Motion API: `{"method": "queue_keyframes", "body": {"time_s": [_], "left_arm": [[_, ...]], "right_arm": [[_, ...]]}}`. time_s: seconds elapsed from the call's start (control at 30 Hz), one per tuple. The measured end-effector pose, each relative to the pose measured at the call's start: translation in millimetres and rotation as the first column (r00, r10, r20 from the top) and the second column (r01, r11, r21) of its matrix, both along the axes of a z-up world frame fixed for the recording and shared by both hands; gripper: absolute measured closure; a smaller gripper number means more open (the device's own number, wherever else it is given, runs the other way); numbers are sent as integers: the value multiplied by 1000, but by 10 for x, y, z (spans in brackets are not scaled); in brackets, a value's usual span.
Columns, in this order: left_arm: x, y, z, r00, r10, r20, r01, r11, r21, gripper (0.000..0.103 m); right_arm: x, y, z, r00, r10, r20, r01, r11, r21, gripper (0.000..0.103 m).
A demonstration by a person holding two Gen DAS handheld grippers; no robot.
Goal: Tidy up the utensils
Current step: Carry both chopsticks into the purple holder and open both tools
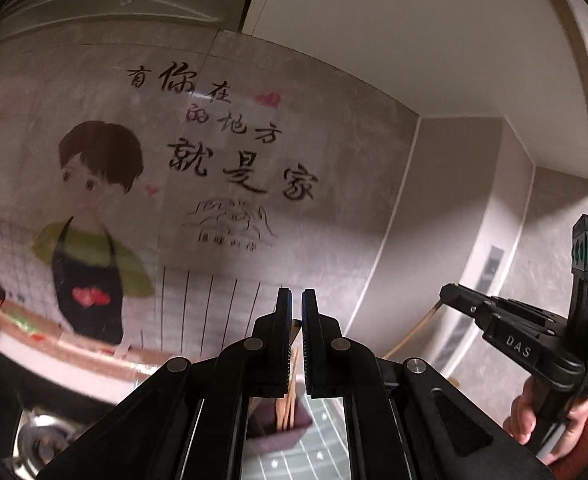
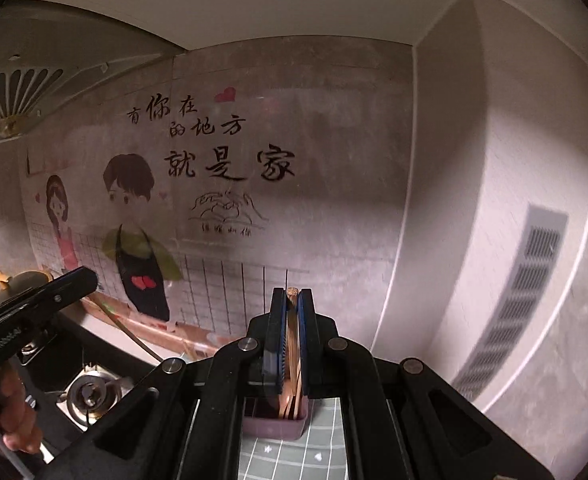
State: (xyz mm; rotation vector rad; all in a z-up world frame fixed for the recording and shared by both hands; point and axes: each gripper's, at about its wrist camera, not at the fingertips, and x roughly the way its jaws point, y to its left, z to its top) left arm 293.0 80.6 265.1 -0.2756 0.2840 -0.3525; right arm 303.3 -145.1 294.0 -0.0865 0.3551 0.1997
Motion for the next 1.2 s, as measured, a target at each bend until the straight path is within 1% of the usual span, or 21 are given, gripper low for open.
{"method": "queue_keyframes", "body": {"time_s": [0.07,0.13,0.3,0.37,0.47,0.53,0.63,0.73,0.8,0.83,0.97,1.2], "left_arm": [[206,-24,-17,1000,-9,-13,9,1000,-7,98],[396,-48,-90,999,-18,-32,18,1000,-17,99],[787,-112,-446,994,-40,-104,37,999,-31,99],[893,-120,-577,991,-45,-127,40,998,-41,99],[1063,-106,-776,982,-66,-178,54,996,-74,100],[1147,-100,-882,976,-78,-201,60,994,-90,100],[1239,-105,-993,971,-83,-223,61,993,-101,100],[1338,-94,-1110,960,-102,-259,67,988,-139,100],[1384,-103,-1190,954,-111,-279,71,986,-150,101],[1392,-115,-1213,952,-112,-285,72,987,-147,103],[1453,-151,-1381,944,-101,-315,64,990,-124,103],[1583,-209,-1761,913,-98,-397,60,992,-108,102]], "right_arm": [[149,48,18,1000,-6,-5,6,1000,-17,98],[313,89,-42,999,2,-33,-2,1000,-20,98],[669,158,-363,994,10,-112,-13,1000,-29,98],[844,184,-540,988,7,-155,-13,999,-38,98],[1047,188,-751,979,6,-203,-14,999,-37,98],[1183,183,-890,971,9,-240,-18,999,-31,98],[1318,176,-1050,962,9,-271,-19,999,-32,98],[1443,185,-1193,950,18,-311,-26,999,-23,98],[1493,193,-1271,943,21,-331,-29,999,-20,98],[1521,201,-1325,940,21,-341,-30,999,-22,98],[1623,212,-1513,923,26,-383,-33,999,-13,98],[1806,203,-1857,888,26,-460,-28,1000,2,98]]}}
